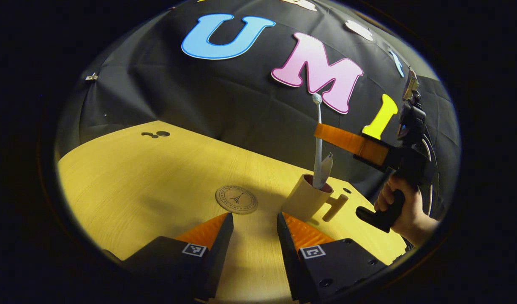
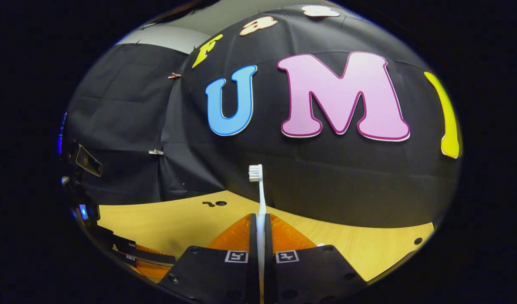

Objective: Put the toothbrush and toothpaste on the desktop into the cup, then pick up the cup and place it on the coaster on the desktop.

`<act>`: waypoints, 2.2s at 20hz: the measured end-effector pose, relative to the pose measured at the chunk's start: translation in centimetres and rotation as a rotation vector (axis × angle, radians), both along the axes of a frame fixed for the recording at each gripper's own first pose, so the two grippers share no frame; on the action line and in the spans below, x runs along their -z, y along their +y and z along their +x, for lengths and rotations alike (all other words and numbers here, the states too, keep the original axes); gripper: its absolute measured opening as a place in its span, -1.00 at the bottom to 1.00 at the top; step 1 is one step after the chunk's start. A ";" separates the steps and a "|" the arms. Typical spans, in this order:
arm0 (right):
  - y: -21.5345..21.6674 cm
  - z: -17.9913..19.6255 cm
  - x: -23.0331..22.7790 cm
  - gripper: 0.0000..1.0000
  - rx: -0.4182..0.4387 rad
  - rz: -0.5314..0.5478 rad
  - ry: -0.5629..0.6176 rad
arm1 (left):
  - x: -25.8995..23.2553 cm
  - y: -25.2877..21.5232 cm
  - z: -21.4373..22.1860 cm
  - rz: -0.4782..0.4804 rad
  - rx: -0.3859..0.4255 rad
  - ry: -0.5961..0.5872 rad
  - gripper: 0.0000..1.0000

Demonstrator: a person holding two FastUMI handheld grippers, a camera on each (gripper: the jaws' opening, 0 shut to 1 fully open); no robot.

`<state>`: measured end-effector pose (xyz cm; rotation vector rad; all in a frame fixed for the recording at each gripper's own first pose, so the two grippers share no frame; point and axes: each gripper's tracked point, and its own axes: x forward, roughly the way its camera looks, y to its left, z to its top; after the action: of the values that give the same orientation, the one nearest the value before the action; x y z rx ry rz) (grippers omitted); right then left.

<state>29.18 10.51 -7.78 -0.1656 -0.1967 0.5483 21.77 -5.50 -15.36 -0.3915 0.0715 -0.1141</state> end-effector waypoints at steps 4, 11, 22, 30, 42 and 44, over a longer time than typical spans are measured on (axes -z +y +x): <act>-1.0 0.6 1.1 -0.83 0.007 0.000 0.032 | 0.3 -0.2 0.4 0.000 -0.004 0.009 0.31; -2.9 0.7 1.7 -0.81 0.046 0.021 0.039 | 0.6 -0.3 0.6 0.005 -0.002 0.016 0.31; -5.0 -2.4 1.3 -0.77 0.077 0.051 0.084 | 0.2 -0.6 0.8 -0.004 0.010 0.021 0.31; -10.2 -3.9 4.2 -0.60 0.170 -0.040 0.246 | -0.5 -0.6 1.0 0.032 0.018 0.010 0.31; -11.8 -4.8 9.1 0.29 0.146 -0.119 0.626 | 0.6 0.2 -0.6 0.084 0.011 0.030 0.31; -11.8 -4.6 9.9 0.32 0.149 -0.154 0.671 | 1.1 0.5 -0.8 0.100 0.005 0.047 0.31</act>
<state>24.61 -1.26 -17.68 -0.1363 0.5081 0.4443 20.92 -5.03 -16.50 -0.2937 0.1238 -0.1056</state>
